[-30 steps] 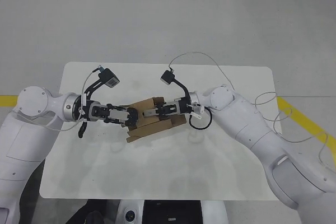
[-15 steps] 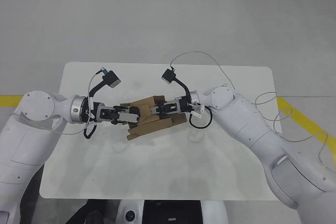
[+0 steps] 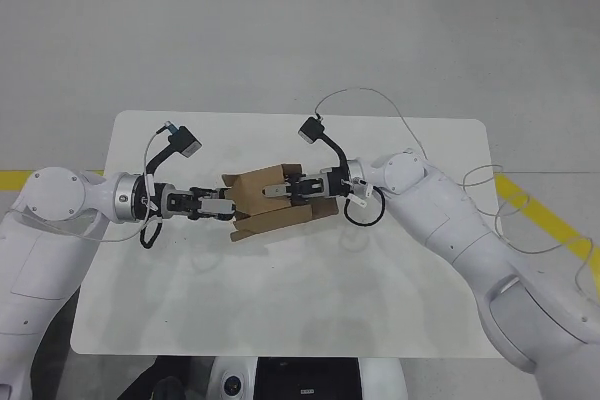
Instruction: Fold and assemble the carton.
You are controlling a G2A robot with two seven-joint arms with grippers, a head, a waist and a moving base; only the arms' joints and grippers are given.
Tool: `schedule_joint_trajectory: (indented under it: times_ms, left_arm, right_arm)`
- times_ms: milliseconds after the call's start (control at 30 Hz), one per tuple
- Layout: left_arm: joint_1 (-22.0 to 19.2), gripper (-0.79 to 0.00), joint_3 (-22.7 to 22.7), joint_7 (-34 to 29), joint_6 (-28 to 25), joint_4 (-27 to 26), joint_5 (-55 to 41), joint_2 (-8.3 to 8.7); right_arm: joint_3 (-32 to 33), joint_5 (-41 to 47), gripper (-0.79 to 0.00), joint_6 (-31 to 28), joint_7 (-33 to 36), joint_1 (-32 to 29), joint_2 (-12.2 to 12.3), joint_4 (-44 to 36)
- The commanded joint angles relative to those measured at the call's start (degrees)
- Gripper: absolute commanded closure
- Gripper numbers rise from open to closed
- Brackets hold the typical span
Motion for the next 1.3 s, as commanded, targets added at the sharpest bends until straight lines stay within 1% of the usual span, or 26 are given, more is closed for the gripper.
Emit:
schedule_joint_trajectory:
  times_ms: [0,333,667,833,1067,1267]
  left_arm:
    - [-0.08,-0.785,-0.26,0.08,0.10,0.64,-0.03,0.00]
    - [-0.70,-0.785,-1.43,-0.22,0.35,2.55,-0.15,0.02]
    - [-0.85,-0.785,-1.41,-0.75,0.61,2.20,-0.59,-0.13]
    - [-1.07,-0.785,-0.88,-1.18,0.96,1.94,-1.05,-0.30]
    - [-1.21,-0.785,-0.09,-2.75,0.39,1.17,-2.19,-0.57]
    - [-1.31,-0.785,-0.12,-2.50,0.08,1.78,-1.74,-0.66]
  right_arm:
    - [-0.15,0.36,0.000,0.58,0.58,-0.10,0.15,-0.76]
    - [-1.20,1.69,0.000,3.53,3.53,-0.70,0.85,-5.30]
    - [-2.00,2.76,0.000,5.48,5.49,-0.82,1.15,-7.75]
    - [-2.57,2.99,0.000,5.92,5.93,-0.79,0.99,-7.92]
    - [-3.73,3.45,0.000,5.56,5.57,-0.78,0.16,-7.68]
    - [-4.03,3.79,0.000,5.24,5.25,-0.40,-0.23,-6.81]
